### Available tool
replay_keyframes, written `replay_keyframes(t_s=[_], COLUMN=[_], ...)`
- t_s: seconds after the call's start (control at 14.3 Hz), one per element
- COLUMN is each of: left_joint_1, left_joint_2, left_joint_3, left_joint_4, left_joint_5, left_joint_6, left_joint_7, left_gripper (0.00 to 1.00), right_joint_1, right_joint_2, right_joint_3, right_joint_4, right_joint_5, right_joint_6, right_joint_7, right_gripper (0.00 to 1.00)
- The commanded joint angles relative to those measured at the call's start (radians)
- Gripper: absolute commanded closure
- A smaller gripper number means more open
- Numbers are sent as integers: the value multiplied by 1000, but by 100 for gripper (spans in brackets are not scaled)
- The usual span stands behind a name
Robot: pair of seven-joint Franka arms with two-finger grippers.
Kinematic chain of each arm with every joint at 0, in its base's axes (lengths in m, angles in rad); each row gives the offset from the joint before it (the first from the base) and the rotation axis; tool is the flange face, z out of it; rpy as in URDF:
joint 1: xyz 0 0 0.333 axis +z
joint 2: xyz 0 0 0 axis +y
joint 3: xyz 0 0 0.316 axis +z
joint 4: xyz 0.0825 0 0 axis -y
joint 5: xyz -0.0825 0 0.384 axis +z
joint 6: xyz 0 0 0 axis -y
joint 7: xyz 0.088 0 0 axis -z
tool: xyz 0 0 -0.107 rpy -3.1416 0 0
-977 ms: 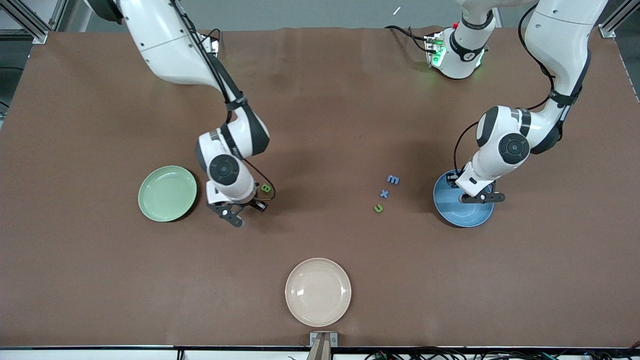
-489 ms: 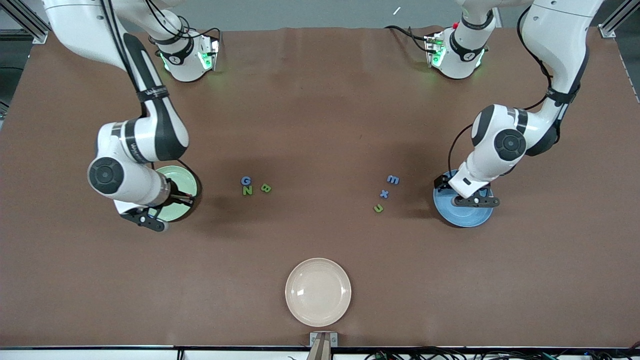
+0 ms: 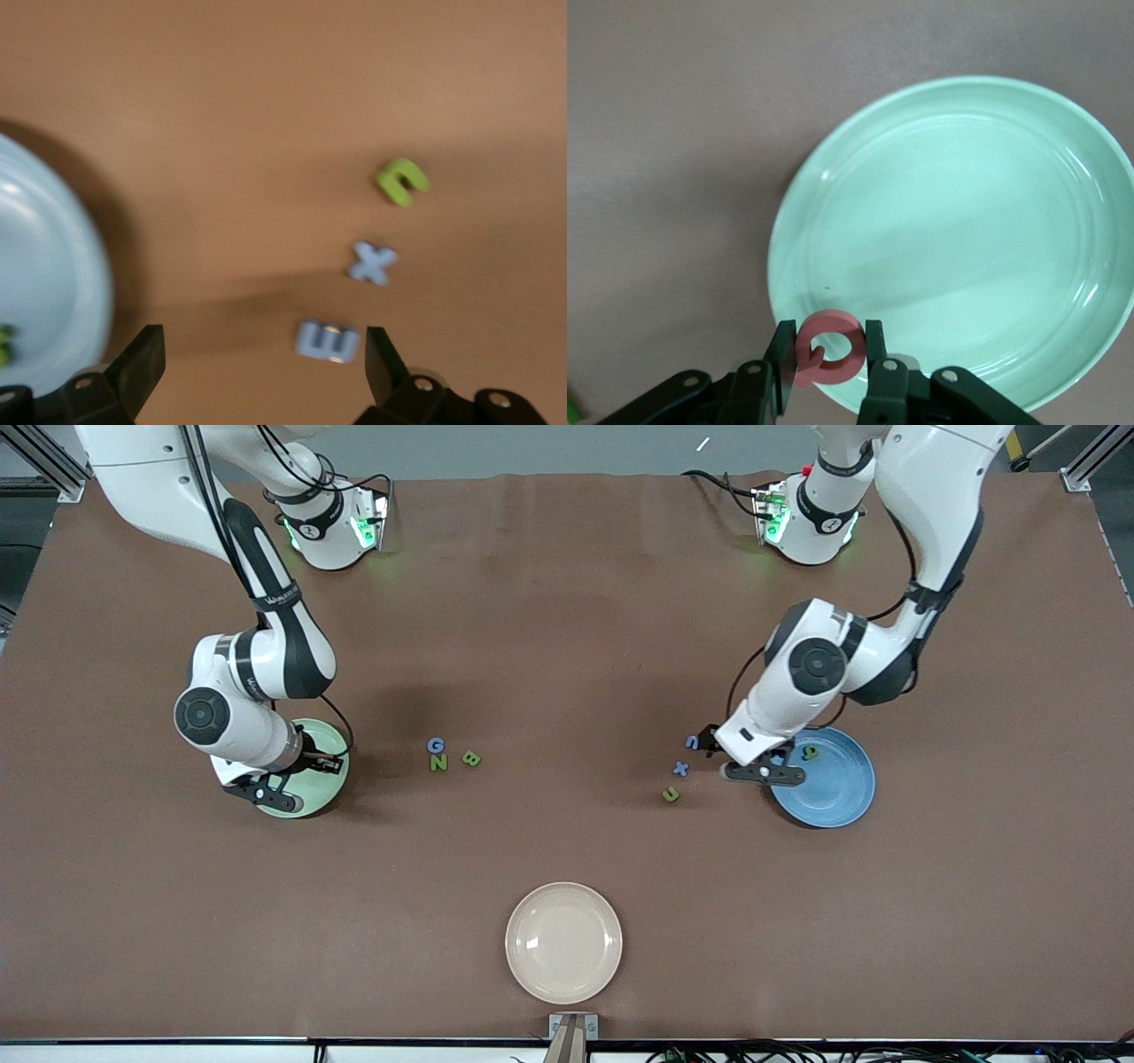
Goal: Sort upper and lower case letters into plates
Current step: 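Release the pink Q onto the green plate with the right gripper, then grasp the blue E with the left gripper while the right gripper reaches N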
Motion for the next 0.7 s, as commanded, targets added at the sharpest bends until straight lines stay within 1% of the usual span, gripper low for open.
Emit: replay_keyframes(t_s=[0.0, 0.07, 0.28, 0.35, 0.49, 0.63], left_joint_1=[-39, -47, -49, -50, -61, -63], left_joint_2=[57, 70, 117, 127, 139, 143], left_joint_3=[3, 3, 2, 2, 2, 2], left_joint_4=[23, 20, 19, 19, 17, 19], left_joint_5=[19, 19, 101, 111, 111, 111], left_joint_6=[16, 17, 37, 45, 53, 53], left_joint_7=[-12, -9, -7, -10, -12, -12], left_gripper=[1, 1, 1, 1, 7, 15], right_joint_1=[-36, -40, -57, -57, -54, -50], right_joint_2=[-24, -21, 4, 10, 29, 42], right_joint_3=[19, 19, 19, 19, 20, 20], right_joint_4=[-28, -28, -28, -28, -28, -30], right_joint_5=[-1, -2, -1, 1, 4, 4], right_joint_6=[17, 17, 28, 30, 40, 46], right_joint_7=[-12, -12, -12, -12, -11, -11], right_gripper=[99, 99, 99, 98, 98, 96])
